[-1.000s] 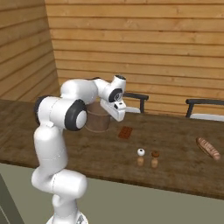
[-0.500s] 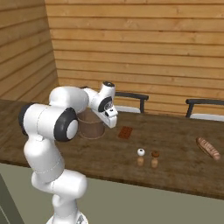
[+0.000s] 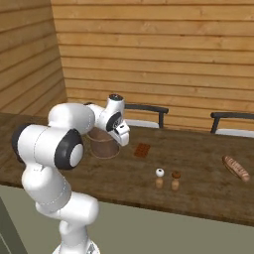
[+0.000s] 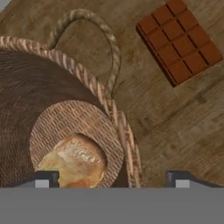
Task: Open the cabinet, pick up the bread from the cabinet and place it in the basket. Then move the basket to the dining counter.
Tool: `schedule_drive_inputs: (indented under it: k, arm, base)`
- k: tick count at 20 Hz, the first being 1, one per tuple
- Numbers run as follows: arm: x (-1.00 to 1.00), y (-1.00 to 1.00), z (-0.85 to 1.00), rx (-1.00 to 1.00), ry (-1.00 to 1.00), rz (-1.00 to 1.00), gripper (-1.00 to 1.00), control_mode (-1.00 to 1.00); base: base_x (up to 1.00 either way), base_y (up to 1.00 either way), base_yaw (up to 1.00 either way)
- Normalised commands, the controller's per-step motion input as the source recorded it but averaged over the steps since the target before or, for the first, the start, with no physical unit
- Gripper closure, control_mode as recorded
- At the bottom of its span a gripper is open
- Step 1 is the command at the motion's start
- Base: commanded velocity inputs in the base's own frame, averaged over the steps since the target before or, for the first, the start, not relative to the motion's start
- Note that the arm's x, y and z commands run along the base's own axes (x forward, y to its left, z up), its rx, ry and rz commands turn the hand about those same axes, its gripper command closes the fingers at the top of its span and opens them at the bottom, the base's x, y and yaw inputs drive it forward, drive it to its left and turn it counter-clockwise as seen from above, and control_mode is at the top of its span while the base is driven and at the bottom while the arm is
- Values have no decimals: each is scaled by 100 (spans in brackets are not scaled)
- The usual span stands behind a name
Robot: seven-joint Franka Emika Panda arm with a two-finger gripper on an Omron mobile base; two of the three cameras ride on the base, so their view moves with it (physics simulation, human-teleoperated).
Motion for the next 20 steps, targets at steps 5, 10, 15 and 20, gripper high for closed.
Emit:
schedule_drive_inputs:
  k: [5,10,15,20]
  arm:
    - [-60,6,97,0,1,0,-100,-100]
    - [-100,0,98,-2,3,0,-100,-100]
    - [-100,4,85,-8,5,0,-100,-100]
    - [-100,0,46,-10,-3,0,-100,-100]
  base:
    - [0,0,0]
    - [0,0,0]
    - [0,0,0]
    - [0,0,0]
